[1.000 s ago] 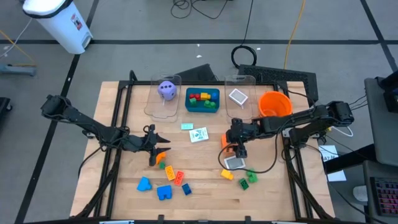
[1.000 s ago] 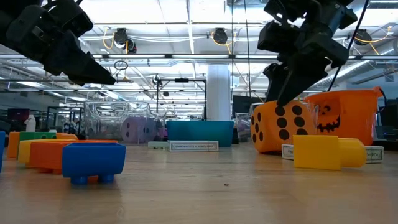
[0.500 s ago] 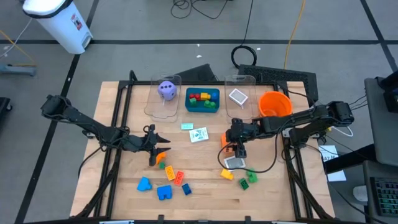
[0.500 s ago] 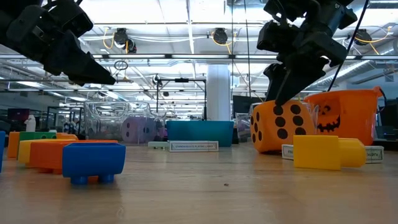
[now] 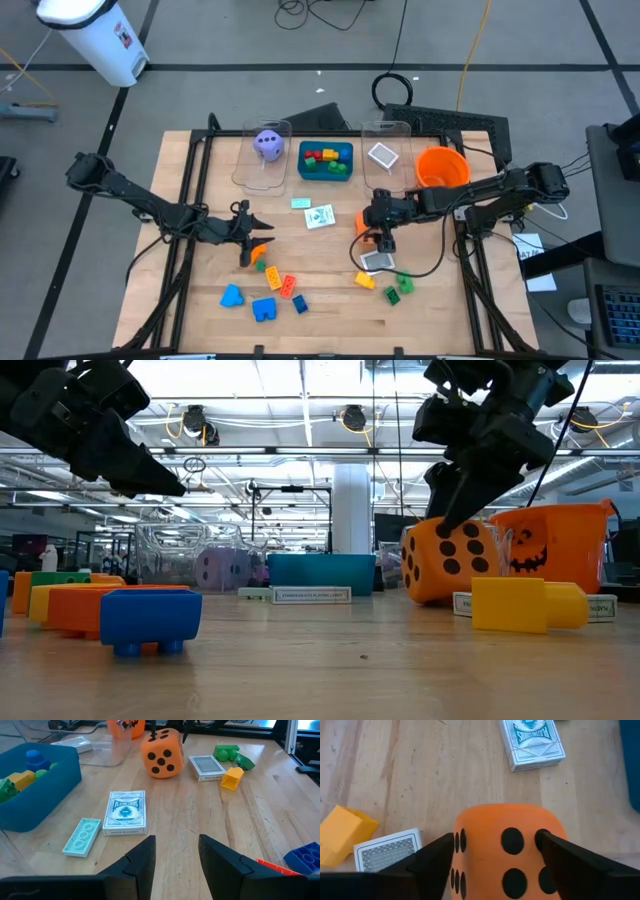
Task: Pick & Place Toys
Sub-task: Put the orange dice into the left transparent bin
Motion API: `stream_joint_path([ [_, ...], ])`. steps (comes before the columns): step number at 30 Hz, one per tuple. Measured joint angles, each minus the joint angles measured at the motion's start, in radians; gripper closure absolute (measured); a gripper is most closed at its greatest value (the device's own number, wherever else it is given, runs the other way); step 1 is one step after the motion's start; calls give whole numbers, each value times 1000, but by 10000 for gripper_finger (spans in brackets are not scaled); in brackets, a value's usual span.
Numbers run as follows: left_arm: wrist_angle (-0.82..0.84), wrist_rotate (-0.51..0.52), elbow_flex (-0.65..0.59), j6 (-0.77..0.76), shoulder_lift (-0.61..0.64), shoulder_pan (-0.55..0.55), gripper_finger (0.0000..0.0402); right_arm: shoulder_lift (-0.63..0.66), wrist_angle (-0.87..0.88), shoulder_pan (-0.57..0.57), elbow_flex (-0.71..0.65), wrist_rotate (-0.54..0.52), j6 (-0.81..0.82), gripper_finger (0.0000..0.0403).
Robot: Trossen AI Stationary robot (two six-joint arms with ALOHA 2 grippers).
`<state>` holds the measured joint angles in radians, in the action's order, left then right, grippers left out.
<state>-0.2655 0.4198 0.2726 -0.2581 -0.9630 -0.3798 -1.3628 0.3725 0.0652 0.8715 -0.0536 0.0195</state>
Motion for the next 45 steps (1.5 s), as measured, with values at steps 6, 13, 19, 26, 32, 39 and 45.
stream_joint_path([
  [6, 0, 0, 0, 0, 0, 0, 249, 0, 0, 0, 0, 3, -2, 31],
  [13, 0, 0, 0, 0, 0, 0, 249, 0, -2, 2, 0, 57, -5, 8],
  [19, 0, 0, 0, 0, 0, 0, 249, 20, -3, 2, 0, 106, 12, 4],
  [26, 0, 0, 0, 0, 0, 0, 249, 67, -9, 2, 0, 109, -9, 3],
  [32, 0, 0, 0, 0, 0, 0, 249, 76, -7, 2, 0, 108, -2, 3],
  [39, 1, 0, 0, 0, 0, 0, 249, 76, -19, 2, 0, 108, -8, 3],
  [45, 1, 0, 0, 0, 0, 0, 249, 76, -106, 2, 0, 108, -4, 3],
])
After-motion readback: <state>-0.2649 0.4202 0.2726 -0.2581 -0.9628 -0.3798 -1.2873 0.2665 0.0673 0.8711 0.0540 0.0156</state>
